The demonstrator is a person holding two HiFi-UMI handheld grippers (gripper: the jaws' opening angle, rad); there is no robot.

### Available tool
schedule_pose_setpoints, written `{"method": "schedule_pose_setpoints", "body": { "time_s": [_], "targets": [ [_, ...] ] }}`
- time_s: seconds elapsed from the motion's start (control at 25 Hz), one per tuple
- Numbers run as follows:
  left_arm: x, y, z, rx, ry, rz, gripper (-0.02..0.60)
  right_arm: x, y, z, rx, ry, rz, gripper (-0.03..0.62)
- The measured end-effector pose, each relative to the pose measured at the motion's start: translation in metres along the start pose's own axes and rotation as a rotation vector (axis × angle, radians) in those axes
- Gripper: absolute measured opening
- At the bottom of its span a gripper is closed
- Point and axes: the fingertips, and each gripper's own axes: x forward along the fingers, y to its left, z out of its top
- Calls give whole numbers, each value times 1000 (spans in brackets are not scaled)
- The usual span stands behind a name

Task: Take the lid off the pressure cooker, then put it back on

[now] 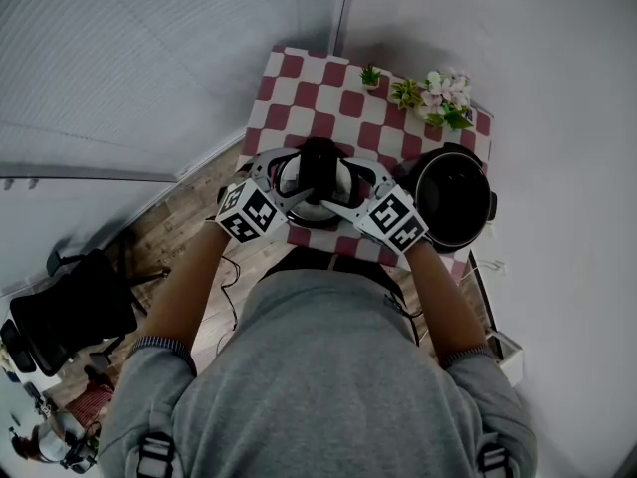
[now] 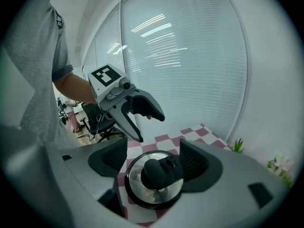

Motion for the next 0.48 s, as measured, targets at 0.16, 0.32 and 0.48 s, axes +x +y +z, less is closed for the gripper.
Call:
{"method": "schedule_pose_setpoints", "body": {
  "time_s": [0.16,0.32,0.48],
  "targets": [
    [13,-6,-19,64,85,-49,310,18,0,-13,-29,72,28,360],
    [24,-12,-42,106,170,-105,310,34,-1,-34,-59,167,53,360],
    [34,-19,-61,135,234,-144,310,46,0,-53,-106,257,79,362]
  ]
}}
